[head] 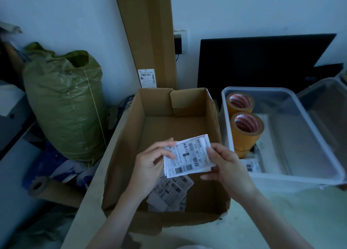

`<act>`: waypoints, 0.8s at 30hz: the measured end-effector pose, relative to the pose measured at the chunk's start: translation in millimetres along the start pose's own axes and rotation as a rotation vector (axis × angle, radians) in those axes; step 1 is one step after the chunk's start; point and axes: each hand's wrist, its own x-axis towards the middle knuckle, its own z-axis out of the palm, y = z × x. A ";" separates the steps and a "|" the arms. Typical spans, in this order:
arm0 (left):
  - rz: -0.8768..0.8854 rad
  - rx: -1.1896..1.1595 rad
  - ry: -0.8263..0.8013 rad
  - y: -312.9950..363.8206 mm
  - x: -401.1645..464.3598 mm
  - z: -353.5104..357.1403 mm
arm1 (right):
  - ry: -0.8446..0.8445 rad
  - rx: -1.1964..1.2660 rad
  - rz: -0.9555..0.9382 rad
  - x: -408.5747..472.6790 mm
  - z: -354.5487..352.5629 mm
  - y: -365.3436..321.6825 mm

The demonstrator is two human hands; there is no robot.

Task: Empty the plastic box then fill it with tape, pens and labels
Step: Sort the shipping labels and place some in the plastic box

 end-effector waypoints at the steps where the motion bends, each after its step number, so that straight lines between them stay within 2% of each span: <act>1: 0.007 0.022 -0.025 -1.2 0.5 1.6 | -0.009 -0.023 -0.009 -0.5 0.8 0.0; 5: -0.061 0.024 0.017 0.1 1.7 7.1 | 0.001 -0.077 -0.035 -1.4 0.6 1.3; 8: -0.334 -0.098 0.176 8.3 4.0 12.5 | 0.021 -0.072 -0.031 -2.7 -0.3 2.6; 10: -0.475 -0.259 0.194 11.7 7.2 17.7 | 0.011 -0.072 -0.023 -4.0 0.9 4.0; 13: -0.515 -0.334 0.189 17.2 11.5 31.0 | -0.059 -0.085 -0.008 -7.0 6.9 7.2; 16: -0.572 -0.378 0.268 21.7 17.0 42.5 | -0.120 -0.078 -0.003 -9.4 9.9 10.3; 21: -0.580 -0.267 0.260 17.3 15.2 50.2 | -0.137 -0.059 0.045 -8.7 3.4 13.8; 24: -0.685 -0.313 0.200 3.4 14.4 51.1 | -0.085 -0.049 0.058 -8.0 0.8 16.0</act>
